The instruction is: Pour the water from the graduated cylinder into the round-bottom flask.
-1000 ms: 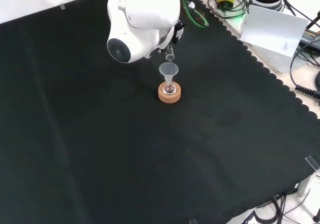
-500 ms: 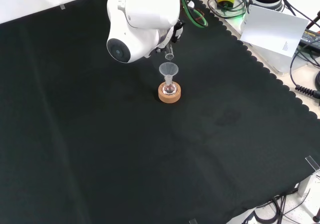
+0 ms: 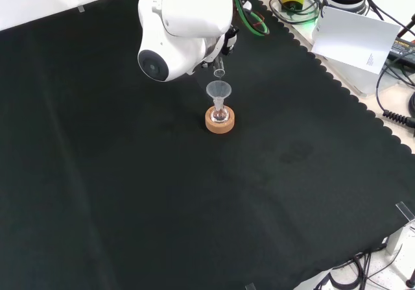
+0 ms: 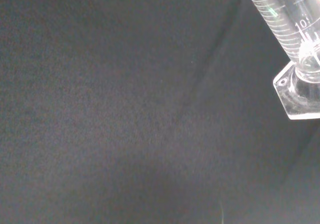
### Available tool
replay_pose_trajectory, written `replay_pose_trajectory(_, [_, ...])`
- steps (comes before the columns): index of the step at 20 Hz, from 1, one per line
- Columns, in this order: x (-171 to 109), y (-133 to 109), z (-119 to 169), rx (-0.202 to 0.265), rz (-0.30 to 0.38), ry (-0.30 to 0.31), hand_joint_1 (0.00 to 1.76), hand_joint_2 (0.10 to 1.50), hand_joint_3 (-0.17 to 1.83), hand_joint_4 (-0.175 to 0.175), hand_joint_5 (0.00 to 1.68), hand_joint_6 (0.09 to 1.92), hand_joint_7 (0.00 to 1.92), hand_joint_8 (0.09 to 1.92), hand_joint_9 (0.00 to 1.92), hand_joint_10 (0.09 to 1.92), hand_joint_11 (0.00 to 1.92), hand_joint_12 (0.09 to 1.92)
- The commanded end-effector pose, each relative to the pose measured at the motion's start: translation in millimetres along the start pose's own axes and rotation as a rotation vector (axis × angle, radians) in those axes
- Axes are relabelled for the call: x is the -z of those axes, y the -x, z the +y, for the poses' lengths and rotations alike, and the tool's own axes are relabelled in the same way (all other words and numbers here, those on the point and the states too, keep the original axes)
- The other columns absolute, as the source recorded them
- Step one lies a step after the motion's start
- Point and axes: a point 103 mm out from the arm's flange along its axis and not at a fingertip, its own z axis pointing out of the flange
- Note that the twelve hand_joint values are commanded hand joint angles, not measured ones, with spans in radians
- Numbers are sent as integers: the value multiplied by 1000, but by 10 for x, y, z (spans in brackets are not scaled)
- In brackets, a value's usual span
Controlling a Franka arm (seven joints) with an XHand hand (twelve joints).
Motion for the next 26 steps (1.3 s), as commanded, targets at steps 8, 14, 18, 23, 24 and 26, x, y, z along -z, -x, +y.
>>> replay_pose_trajectory(8, [87,-160,26,24,4,50,1249,1145,-1,-175,906,1100,939,1096,1440,87,1204,779])
replay_pose_trajectory(14, [51,-171,49,70,56,137,1249,1145,-1,-175,906,1099,939,1095,1440,87,1203,777])
replay_pose_trajectory(18, [24,-114,42,91,94,200,1249,1145,0,-175,906,1099,939,1096,1440,87,1203,775])
replay_pose_trajectory(23, [-42,81,41,148,211,325,1249,1145,0,-175,906,1100,939,1096,1440,87,1202,774])
replay_pose_trajectory(24, [-52,109,39,159,228,348,1249,1145,0,-175,905,1100,939,1096,1441,87,1201,773])
replay_pose_trajectory(26, [-73,163,39,185,263,390,1249,1145,0,-175,905,1100,939,1097,1441,87,1200,773])
